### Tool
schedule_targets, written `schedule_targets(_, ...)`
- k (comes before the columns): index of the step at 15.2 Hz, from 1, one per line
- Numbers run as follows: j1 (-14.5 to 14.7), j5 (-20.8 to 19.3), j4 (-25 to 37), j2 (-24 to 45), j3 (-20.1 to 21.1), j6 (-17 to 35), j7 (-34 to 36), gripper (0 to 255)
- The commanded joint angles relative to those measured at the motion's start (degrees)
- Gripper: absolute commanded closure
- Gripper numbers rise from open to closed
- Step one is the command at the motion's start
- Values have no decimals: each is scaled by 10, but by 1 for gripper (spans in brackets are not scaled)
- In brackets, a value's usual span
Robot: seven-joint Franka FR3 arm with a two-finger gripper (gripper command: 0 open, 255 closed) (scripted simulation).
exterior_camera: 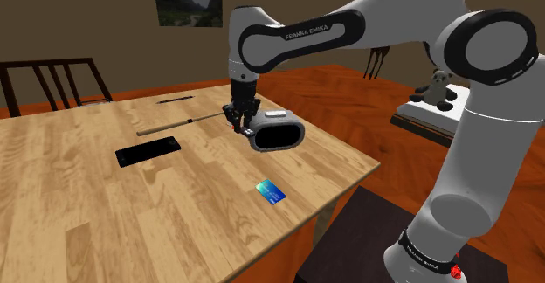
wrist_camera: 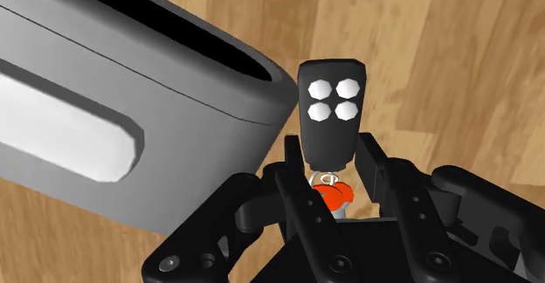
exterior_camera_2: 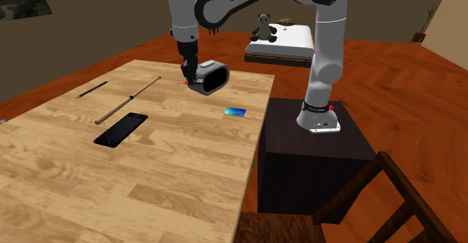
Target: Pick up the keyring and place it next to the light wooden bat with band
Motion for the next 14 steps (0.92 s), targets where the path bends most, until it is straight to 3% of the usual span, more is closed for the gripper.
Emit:
schedule_targets(1,-13,-3,14,11,-10,-4,-24,255)
schedule_targets(8,-52,-13,76,55,-41,-23,-94,255)
schedule_targets(14,-52,-17,42,65,-42,20,-91,255)
